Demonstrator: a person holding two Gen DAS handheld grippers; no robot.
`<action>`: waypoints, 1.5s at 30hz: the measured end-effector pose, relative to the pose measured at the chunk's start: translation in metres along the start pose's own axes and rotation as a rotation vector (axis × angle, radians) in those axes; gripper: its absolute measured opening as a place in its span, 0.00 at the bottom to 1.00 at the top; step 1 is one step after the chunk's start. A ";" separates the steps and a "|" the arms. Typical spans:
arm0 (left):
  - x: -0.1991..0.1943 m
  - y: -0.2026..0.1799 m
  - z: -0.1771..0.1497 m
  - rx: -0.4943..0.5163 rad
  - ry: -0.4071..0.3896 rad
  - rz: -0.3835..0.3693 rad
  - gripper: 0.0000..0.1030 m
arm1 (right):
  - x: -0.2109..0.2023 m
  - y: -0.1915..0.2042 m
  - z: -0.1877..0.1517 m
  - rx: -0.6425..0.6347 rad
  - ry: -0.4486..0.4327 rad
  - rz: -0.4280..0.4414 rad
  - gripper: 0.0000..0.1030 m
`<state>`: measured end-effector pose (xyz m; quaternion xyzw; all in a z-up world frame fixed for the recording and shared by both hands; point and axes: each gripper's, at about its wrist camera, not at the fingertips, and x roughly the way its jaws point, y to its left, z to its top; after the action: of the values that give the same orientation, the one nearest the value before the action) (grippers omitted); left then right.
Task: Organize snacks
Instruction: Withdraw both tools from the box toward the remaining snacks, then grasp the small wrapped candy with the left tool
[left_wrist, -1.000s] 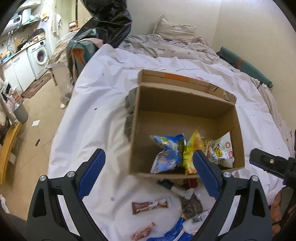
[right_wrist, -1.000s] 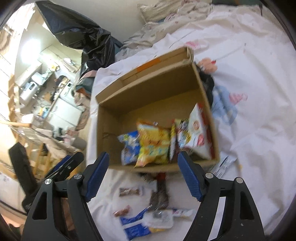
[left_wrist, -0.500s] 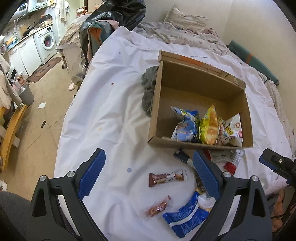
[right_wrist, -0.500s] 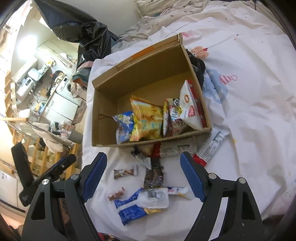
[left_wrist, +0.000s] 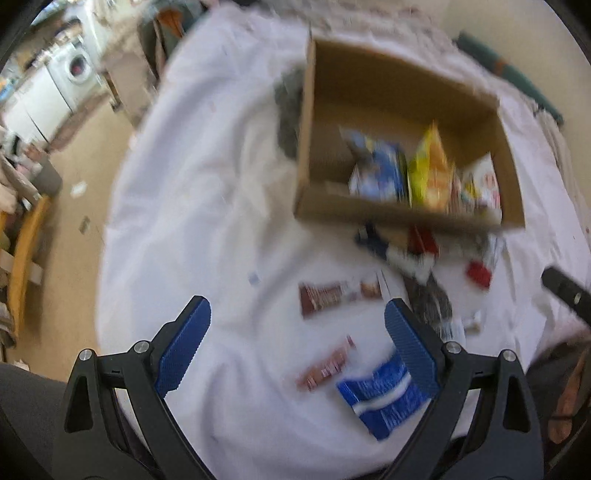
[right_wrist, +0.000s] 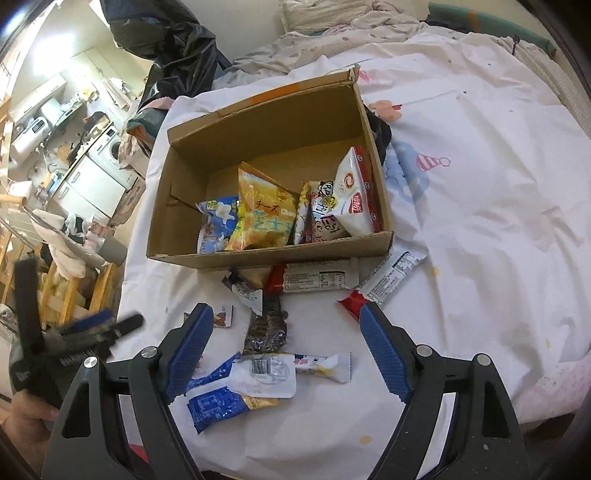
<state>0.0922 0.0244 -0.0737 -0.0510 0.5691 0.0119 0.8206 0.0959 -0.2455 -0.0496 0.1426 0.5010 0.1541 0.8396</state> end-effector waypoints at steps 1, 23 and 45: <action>0.008 -0.002 -0.003 0.008 0.038 -0.002 0.91 | 0.000 -0.001 0.000 0.006 0.000 0.000 0.81; 0.084 -0.023 -0.038 -0.119 0.318 0.051 0.62 | 0.012 -0.012 0.001 0.105 0.071 0.071 0.81; 0.004 -0.011 -0.001 -0.092 0.145 -0.077 0.13 | 0.051 -0.049 -0.010 0.263 0.261 0.068 0.71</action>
<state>0.0938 0.0129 -0.0772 -0.1114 0.6234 0.0029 0.7739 0.1158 -0.2693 -0.1138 0.2468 0.6163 0.1327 0.7360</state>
